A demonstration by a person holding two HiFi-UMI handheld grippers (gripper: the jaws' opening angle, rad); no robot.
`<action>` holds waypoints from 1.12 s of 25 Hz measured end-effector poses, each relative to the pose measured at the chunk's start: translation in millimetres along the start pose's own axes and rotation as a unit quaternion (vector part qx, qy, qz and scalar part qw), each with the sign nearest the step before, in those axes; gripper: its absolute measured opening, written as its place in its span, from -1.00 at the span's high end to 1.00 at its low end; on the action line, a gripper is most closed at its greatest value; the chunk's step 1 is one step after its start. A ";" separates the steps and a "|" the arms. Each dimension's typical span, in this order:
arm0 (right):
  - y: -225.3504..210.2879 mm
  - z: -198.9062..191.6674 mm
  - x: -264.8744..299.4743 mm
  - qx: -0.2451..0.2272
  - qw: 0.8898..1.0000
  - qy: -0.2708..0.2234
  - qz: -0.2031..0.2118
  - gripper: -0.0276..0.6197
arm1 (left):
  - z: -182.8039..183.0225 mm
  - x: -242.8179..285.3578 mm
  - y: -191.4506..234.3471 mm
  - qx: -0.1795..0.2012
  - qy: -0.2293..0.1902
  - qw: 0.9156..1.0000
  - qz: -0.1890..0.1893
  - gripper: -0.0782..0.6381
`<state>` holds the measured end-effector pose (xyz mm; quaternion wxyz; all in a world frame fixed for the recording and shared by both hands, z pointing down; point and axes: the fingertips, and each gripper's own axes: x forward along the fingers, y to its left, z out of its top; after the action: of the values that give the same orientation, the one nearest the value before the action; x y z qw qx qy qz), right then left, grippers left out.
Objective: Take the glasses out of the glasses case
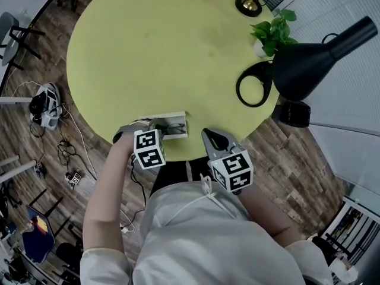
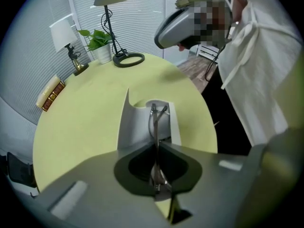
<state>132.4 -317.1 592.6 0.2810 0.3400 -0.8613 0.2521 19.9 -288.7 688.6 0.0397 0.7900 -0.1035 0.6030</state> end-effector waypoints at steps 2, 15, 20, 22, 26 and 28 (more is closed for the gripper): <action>0.3 2.1 -1.5 -0.002 1.000 -0.002 -0.002 0.91 | 0.7 -2.1 0.7 0.005 -0.006 1.000 0.003 0.75; 4.8 17.2 -10.6 -0.018 1.000 -0.016 -0.004 0.91 | 11.7 -43.0 19.2 0.011 -0.037 0.996 0.078 0.76; 6.8 35.2 -18.0 -0.027 0.999 -0.037 -0.010 0.91 | 14.3 -68.5 26.0 -0.030 -0.060 0.991 0.116 0.76; 7.1 42.5 -20.8 -0.030 0.998 -0.045 -0.011 0.91 | 18.7 -82.0 29.1 -0.065 -0.085 0.986 0.130 0.75; 7.2 57.5 -25.2 -0.036 0.997 -0.061 -0.014 0.91 | 25.5 -110.7 37.1 -0.128 -0.139 0.968 0.163 0.76; 7.5 65.9 -26.7 -0.039 0.997 -0.070 -0.015 0.91 | 27.4 -126.2 42.2 -0.157 -0.167 0.956 0.183 0.75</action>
<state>122.6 -341.7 526.2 0.2369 0.3587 -0.8828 0.1891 5.2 -320.5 557.3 0.0343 0.8308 -0.3449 0.4356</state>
